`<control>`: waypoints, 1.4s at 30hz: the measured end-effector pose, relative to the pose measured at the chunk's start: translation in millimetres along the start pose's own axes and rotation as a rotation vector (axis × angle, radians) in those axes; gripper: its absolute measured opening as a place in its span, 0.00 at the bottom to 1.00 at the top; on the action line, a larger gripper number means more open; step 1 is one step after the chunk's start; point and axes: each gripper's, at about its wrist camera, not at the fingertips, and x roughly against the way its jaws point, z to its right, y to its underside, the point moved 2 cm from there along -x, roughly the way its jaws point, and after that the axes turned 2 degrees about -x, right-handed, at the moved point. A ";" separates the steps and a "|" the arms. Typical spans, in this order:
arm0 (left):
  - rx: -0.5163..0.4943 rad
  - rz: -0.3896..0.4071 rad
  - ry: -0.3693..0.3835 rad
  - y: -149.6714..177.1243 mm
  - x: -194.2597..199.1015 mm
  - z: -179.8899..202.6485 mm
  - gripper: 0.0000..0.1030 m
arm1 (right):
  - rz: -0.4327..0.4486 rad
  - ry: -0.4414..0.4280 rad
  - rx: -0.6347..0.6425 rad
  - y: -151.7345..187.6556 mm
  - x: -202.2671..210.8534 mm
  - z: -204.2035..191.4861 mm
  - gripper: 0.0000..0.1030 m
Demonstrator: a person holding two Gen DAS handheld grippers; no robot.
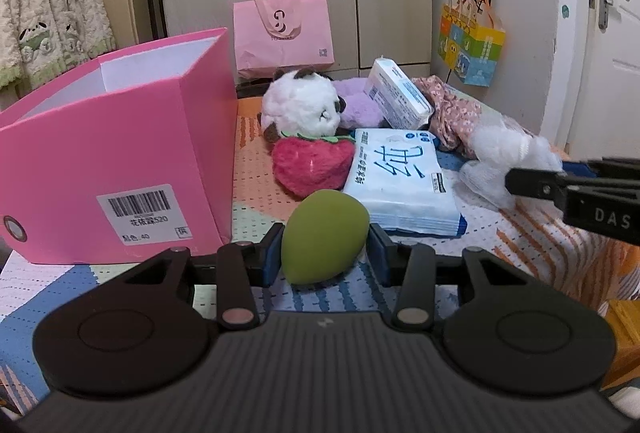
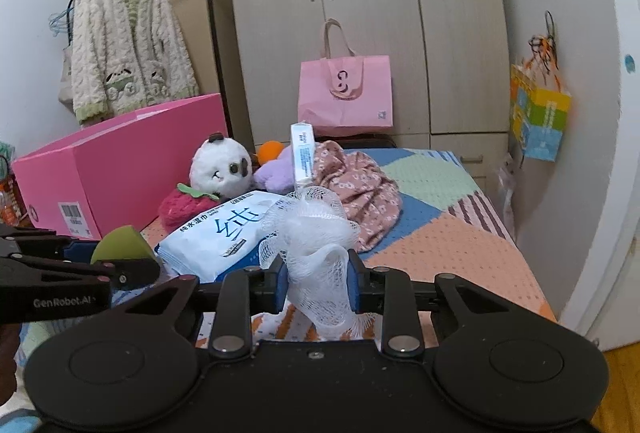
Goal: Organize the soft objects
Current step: 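Carry the bath puff and green sponge over the pink box with both grippers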
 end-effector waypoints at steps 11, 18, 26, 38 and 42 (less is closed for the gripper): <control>0.051 -0.063 0.021 2.0 12.9 -22.7 0.41 | -0.019 -0.132 -0.097 -4.2 15.1 -7.2 0.32; 0.101 -0.162 0.075 4.8 17.7 -40.6 0.41 | -0.002 -0.121 -0.020 -19.0 34.7 -20.6 0.31; 0.088 -0.228 0.047 -7.0 40.6 -61.6 0.42 | -0.173 -0.293 -0.041 -29.3 27.1 -57.4 0.31; 0.088 -0.288 0.057 -25.2 71.4 -115.6 0.42 | -0.394 -0.510 0.057 -57.9 13.0 -122.1 0.31; 0.116 -0.298 0.101 -35.3 75.1 -132.0 0.42 | -0.482 -0.576 0.043 -66.1 -2.6 -133.1 0.32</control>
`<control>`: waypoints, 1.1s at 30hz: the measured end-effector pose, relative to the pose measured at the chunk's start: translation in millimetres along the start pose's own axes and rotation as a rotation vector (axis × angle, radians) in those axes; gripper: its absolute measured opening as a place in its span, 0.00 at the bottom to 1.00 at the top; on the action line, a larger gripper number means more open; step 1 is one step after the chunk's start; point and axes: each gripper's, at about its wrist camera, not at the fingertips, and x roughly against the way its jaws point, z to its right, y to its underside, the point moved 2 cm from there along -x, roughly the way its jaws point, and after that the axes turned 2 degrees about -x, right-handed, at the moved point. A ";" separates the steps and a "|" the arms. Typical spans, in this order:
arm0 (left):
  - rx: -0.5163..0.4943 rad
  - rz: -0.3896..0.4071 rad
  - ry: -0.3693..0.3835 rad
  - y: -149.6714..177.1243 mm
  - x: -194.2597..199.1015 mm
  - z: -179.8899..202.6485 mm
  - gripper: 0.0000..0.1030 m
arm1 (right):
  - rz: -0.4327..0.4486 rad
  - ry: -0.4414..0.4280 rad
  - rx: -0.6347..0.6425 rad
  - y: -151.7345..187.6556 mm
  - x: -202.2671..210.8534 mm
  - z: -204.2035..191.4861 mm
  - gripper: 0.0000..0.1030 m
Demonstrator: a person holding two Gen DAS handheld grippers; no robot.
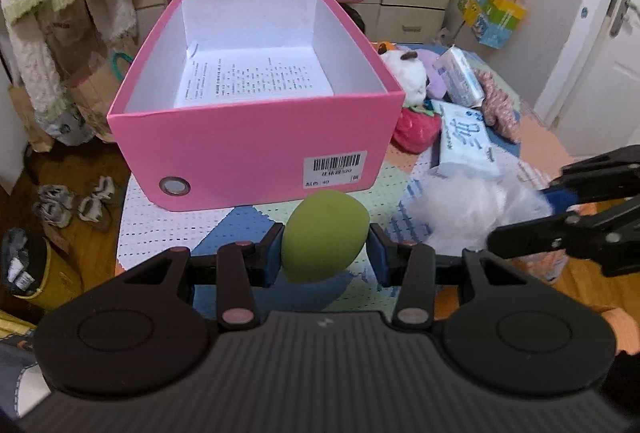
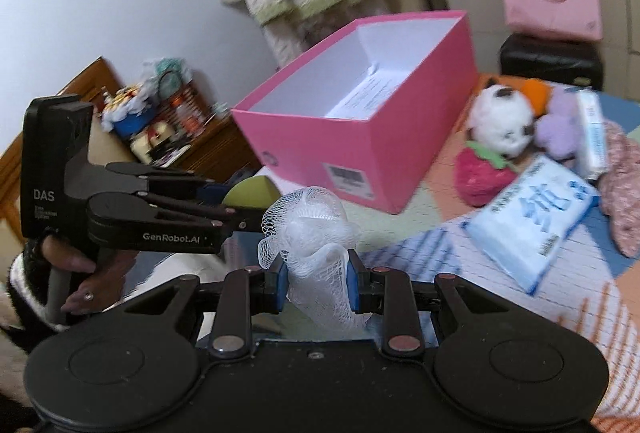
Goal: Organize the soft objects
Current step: 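Carry the bath puff and green sponge over the pink box with both grippers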
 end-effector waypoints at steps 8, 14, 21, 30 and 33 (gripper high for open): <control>0.015 -0.010 0.106 -38.7 14.0 -28.1 0.41 | 0.001 -0.043 0.074 -45.2 -6.0 -14.1 0.32; -0.025 0.073 0.076 -84.5 36.8 -53.8 0.42 | 0.034 -0.003 0.126 -75.3 -6.6 -18.1 0.32; -0.055 0.052 0.061 -130.8 3.0 -66.6 0.42 | 0.111 0.072 0.205 -129.4 -15.7 -10.5 0.32; 0.082 0.010 0.062 -185.0 -82.3 -101.1 0.42 | 0.092 0.266 0.359 -195.6 -82.5 20.7 0.32; 0.120 -0.023 0.053 -198.3 -112.3 -113.0 0.42 | 0.045 0.304 0.437 -211.3 -106.7 31.0 0.32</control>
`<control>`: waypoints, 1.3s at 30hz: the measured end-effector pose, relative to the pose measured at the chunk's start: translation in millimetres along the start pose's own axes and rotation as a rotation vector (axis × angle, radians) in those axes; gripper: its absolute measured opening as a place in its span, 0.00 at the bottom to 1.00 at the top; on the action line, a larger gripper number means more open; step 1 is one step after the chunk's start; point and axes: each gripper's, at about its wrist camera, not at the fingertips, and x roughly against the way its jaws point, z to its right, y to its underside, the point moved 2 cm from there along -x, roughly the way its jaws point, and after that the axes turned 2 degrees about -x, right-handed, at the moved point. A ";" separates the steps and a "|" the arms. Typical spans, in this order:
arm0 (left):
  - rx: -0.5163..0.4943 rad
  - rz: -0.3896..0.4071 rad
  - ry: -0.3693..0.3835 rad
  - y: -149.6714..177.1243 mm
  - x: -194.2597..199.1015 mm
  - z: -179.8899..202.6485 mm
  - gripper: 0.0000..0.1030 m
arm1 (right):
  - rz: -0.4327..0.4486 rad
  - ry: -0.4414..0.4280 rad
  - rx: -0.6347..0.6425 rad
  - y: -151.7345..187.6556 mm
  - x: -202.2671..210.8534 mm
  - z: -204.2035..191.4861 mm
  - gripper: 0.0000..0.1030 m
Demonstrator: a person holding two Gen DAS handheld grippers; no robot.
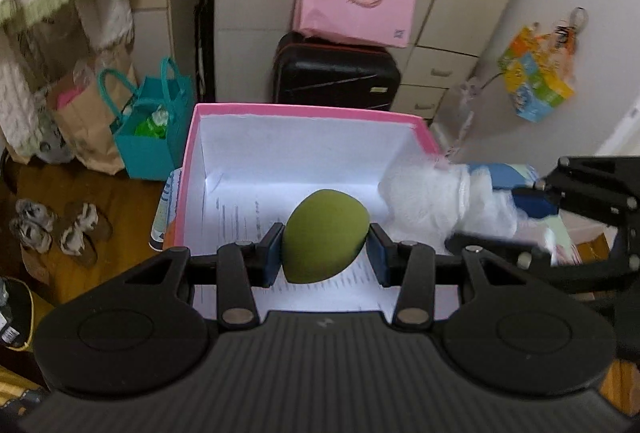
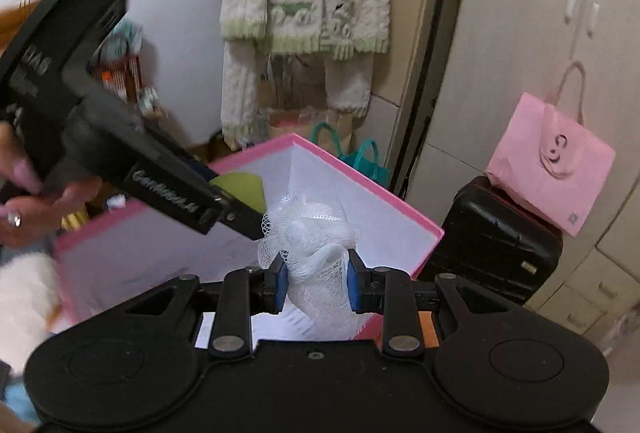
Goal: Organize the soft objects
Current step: 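Carry the bath puff and green sponge over the pink box with both grippers, then open both grippers to drop the puff and sponge into the box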
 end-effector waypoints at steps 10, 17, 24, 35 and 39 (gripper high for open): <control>0.035 -0.113 -0.073 -18.6 -78.5 -8.7 0.41 | -0.194 0.023 0.207 -5.3 -76.3 12.0 0.32; 0.042 -0.171 -0.121 -14.6 -105.0 -13.0 0.41 | -0.263 0.026 0.308 -2.1 -99.6 2.2 0.33; 0.022 -0.179 -0.159 -14.1 -116.0 -15.6 0.44 | -0.285 0.064 0.346 1.6 -117.2 -1.4 0.40; -0.081 -0.083 -0.141 -21.4 -78.3 2.5 0.55 | -0.116 0.054 0.191 -3.4 -58.5 7.7 0.62; -0.074 -0.039 -0.096 -19.4 -47.9 7.5 0.55 | -0.053 0.050 0.115 2.0 -22.3 8.5 0.62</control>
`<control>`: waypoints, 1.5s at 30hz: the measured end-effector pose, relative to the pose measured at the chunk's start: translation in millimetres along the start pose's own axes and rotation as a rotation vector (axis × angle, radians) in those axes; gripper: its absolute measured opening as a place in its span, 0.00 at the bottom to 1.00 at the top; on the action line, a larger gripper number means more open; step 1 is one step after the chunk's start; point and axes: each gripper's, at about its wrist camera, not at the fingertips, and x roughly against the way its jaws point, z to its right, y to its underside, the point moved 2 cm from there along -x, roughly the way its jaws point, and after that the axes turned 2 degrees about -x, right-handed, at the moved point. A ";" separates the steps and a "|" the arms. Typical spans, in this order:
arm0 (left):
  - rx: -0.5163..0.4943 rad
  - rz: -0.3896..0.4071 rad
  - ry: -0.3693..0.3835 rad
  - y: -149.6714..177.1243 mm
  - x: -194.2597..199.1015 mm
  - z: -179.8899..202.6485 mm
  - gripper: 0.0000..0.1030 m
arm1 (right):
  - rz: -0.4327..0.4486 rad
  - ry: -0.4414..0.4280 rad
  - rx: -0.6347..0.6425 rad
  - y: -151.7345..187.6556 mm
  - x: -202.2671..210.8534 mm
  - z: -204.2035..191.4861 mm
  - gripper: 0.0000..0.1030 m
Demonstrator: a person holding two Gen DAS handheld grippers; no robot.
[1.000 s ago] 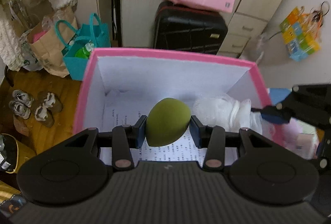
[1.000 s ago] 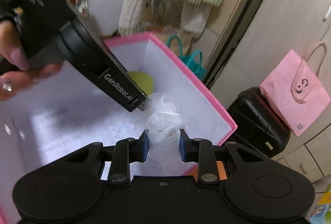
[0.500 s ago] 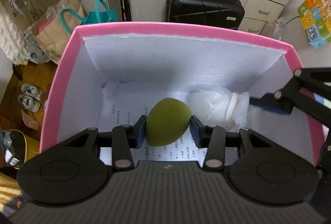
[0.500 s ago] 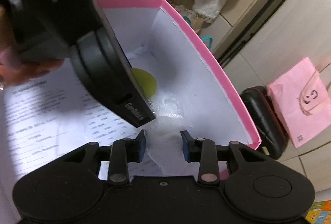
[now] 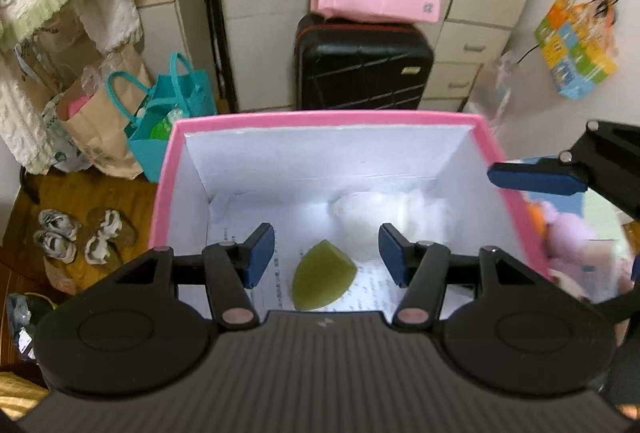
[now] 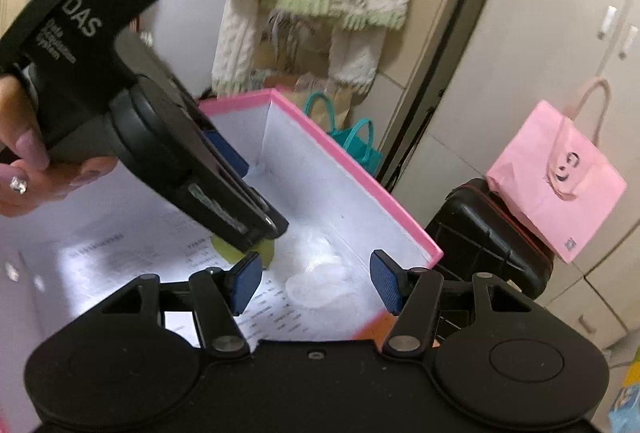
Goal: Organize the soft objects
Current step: 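Open both grippers to drop the puff and sponge into the box, then move both grippers back toward the remaining objects on the table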
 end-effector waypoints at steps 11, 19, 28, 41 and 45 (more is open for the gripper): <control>-0.077 0.103 0.036 38.2 95.7 12.5 0.60 | 0.093 -0.070 -0.162 20.8 77.2 -4.4 0.64; -0.167 0.118 0.100 74.9 152.5 38.8 0.64 | 0.134 -0.083 -0.200 45.6 137.0 -18.0 0.66; -0.299 0.167 0.131 114.3 198.4 80.5 0.67 | 0.145 -0.065 -0.251 80.9 194.2 -28.0 0.67; -0.357 0.269 0.277 149.5 203.2 145.4 0.67 | 0.096 0.197 -0.276 150.6 242.5 -40.6 0.70; -0.352 0.290 0.270 154.8 191.0 166.1 0.66 | 0.075 0.215 -0.277 169.0 244.5 -39.1 0.70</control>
